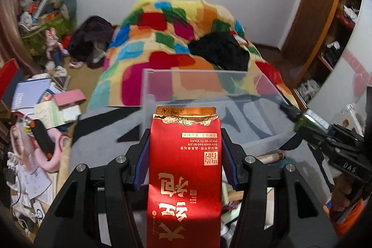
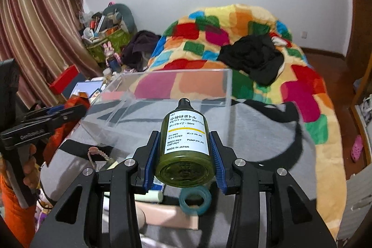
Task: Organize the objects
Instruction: 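Drop the red packet into the clear box while the right tool drops the green bottle in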
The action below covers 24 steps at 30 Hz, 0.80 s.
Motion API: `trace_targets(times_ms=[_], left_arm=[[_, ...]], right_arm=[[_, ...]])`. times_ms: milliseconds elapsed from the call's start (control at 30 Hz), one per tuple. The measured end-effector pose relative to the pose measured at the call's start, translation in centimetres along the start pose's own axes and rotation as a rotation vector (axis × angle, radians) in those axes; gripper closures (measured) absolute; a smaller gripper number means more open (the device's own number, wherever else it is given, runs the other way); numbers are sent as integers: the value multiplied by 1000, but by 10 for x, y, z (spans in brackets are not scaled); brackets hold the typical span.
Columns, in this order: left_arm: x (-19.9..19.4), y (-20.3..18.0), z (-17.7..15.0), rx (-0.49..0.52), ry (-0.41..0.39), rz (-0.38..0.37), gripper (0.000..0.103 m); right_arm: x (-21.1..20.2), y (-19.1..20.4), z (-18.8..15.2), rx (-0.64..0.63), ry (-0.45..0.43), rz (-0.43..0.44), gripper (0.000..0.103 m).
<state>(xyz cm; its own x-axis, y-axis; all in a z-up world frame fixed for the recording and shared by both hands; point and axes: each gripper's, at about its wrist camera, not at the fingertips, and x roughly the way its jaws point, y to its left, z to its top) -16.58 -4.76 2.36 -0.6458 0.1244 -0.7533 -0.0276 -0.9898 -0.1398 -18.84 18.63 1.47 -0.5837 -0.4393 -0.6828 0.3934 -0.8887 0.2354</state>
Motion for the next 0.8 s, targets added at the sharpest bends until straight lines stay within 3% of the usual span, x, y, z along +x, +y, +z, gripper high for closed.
trace_targets(times_ms=[300,667,800], left_arm=[[52,-16,26,53,170,-3,49],[33,-19,24,73,117,-7,47],[14,-20,16,79,64,13,42]], right_arm=[[40,10,21,-44,107,5,65],[50,18,18,-83,134,-10,64],[37,20,15,-87,116,2,57]])
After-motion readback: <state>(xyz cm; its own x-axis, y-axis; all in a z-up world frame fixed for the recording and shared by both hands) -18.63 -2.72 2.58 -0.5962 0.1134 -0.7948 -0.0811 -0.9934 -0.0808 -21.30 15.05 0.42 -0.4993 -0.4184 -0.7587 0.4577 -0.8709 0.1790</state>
